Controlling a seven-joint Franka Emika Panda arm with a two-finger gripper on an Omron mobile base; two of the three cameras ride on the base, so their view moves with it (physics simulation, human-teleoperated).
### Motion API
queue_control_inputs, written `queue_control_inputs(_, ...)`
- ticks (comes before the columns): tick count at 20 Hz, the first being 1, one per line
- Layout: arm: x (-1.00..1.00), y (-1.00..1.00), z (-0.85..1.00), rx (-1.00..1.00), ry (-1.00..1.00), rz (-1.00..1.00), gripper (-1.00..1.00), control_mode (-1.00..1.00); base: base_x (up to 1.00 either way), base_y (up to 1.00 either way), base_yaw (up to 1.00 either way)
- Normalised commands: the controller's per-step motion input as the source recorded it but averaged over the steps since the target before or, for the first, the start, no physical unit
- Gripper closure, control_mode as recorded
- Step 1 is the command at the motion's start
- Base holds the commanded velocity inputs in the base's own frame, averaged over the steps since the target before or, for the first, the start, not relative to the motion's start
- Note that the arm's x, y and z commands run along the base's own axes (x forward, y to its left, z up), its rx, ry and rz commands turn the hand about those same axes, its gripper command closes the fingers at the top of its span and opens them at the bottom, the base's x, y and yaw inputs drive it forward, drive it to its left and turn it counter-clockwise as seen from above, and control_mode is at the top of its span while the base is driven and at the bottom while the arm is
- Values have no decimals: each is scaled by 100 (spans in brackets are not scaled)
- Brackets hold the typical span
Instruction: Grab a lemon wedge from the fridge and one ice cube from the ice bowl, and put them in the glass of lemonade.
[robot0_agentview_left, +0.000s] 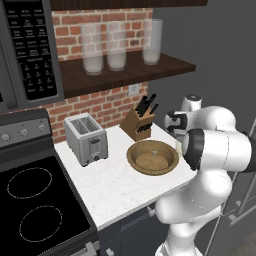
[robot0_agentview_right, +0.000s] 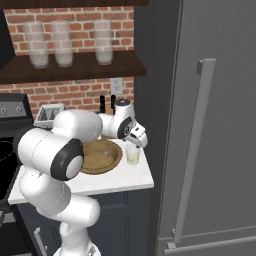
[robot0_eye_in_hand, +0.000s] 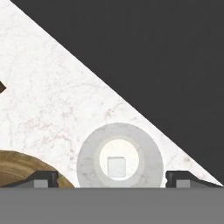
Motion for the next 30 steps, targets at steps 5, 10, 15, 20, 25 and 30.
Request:
queue_control_inputs(5,-1,-3,15,1,0,0,-100,-100,0,0,0)
queue_control_inputs(10,-6,0,18,1,0,0,-100,-100,0,0,0)
queue_control_inputs(15,-17,0,17,1,-3,1,-100,-100,0,0,0)
queue_control_inputs(20,-24,15,6,3,-1,6,-100,-100,0,0,0)
queue_control_inputs(25,-73,36,0,3,-3,12,-100,-100,0,0,0)
queue_control_inputs(30,-78,49,17,0,0,15,-100,-100,0,0,0)
